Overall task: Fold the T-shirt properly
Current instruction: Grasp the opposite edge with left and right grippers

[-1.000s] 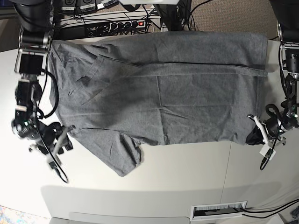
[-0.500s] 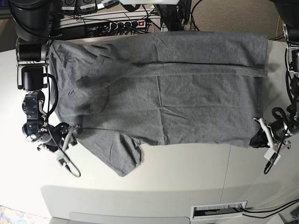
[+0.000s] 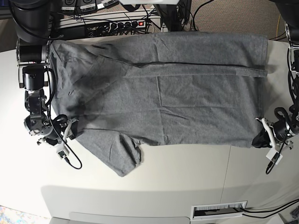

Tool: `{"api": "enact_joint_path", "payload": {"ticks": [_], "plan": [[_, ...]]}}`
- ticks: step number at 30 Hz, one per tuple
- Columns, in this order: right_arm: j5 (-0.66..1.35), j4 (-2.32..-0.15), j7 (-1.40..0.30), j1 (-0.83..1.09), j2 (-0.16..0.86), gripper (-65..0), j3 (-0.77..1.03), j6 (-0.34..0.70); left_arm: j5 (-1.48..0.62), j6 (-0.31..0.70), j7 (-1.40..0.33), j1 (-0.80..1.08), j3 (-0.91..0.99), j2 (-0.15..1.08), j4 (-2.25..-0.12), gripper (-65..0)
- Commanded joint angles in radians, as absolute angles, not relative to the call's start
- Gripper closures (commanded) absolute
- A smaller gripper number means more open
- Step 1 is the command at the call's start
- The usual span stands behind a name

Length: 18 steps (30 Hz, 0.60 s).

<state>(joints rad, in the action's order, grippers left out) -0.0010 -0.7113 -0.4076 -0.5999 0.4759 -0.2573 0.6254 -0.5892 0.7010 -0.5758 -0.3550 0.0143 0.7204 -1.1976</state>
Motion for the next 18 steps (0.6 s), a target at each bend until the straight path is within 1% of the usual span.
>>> {"api": "enact_joint_path", "payload": {"ticks": [1,5,6,9,10,18], "plan": [[-0.021,-0.703,-0.413,-0.62,0.475,-23.2,-0.255,0.625,-0.607,0.698,-0.554,-0.379,0.022,0.743,-1.213,0.0],[-0.017,-0.68,-0.447,-0.62,0.453,-22.3,-0.255,0.624,-0.607,0.698,-0.554,-0.379,0.022,0.743,-1.213,0.0],[-0.006,-0.681,-0.473,-0.621,0.453,-18.5,-0.255,0.624,-0.607,0.698,-0.554,-0.379,0.022,0.743,-1.213,0.0],[0.017,-0.709,-0.563,-0.621,0.452,-2.8,-0.254,0.624,-0.607,0.698,-0.554,-0.379,0.022,0.746,-1.213,0.0],[0.033,-0.724,-0.597,-0.621,0.453,0.0,-0.254,0.624,-0.607,0.698,-0.554,-0.38,0.022,0.746,-1.213,0.0],[0.242,-0.904,-0.81,-0.62,0.511,0.0,-0.254,0.624,-0.608,0.698,-0.554,-0.38,0.022,0.766,-1.231,0.0]]}}
